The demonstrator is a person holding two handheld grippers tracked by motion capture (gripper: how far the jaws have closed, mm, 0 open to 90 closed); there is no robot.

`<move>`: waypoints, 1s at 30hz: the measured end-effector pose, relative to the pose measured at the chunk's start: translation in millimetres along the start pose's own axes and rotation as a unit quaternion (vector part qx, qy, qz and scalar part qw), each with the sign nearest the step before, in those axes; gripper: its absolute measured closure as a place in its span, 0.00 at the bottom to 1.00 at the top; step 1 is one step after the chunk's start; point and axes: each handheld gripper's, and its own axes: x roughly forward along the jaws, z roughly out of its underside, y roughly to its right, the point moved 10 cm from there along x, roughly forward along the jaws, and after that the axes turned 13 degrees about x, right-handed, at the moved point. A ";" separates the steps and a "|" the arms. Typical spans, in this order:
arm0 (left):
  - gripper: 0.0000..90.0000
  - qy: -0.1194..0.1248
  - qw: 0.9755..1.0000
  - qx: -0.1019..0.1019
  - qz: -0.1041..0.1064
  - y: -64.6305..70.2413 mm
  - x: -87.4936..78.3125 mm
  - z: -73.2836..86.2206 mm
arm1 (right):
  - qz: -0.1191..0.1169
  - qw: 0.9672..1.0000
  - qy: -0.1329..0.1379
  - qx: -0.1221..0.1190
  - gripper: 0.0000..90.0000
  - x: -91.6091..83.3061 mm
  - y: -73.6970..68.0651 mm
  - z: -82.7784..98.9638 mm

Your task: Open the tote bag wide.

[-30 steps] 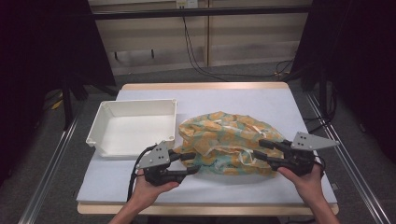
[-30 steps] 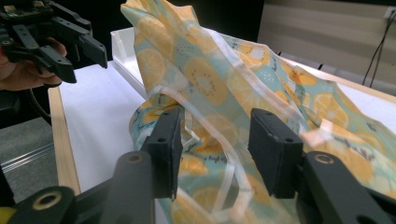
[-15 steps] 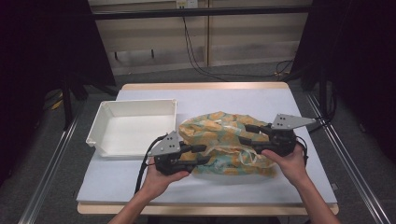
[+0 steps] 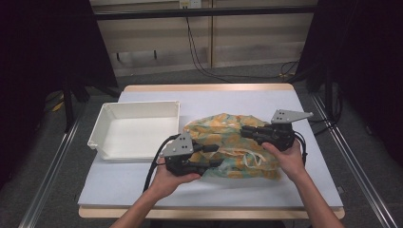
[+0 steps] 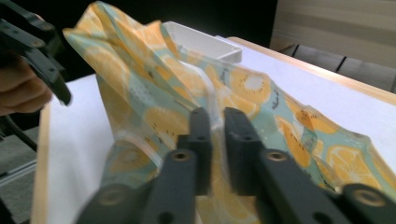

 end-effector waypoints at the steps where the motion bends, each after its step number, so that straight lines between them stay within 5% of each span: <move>1: 0.61 0.000 1.000 0.001 -0.002 -2.4 1.9 -2.3 | -0.001 1.000 0.003 0.000 0.97 -0.8 0.3 -2.4; 12: 0.59 0.020 0.999 0.000 -0.044 -44.1 5.3 -32.1 | -0.008 1.000 0.008 0.009 1.00 5.3 8.4 -26.9; 17: 0.52 -0.028 0.998 0.003 -0.056 -60.1 16.7 -15.7 | -0.011 1.000 0.006 0.006 1.00 11.9 5.3 -36.6; 22: 0.47 -0.091 0.994 0.019 -0.065 -68.3 28.0 10.7 | -0.010 1.000 -0.001 0.009 1.00 15.5 7.2 -35.5; 25: 0.44 -0.105 0.992 0.014 -0.064 -70.9 32.2 18.8 | -0.012 1.000 -0.001 0.009 1.00 16.6 7.5 -34.9; 28: 0.42 -0.134 0.988 0.027 -0.068 -76.2 44.0 33.6 | -0.014 1.000 -0.002 0.011 1.00 19.2 8.7 -34.4; 30: 0.42 -0.150 0.987 0.018 -0.063 -78.3 49.7 43.0 | -0.013 1.000 -0.003 0.013 1.00 20.1 10.1 -33.6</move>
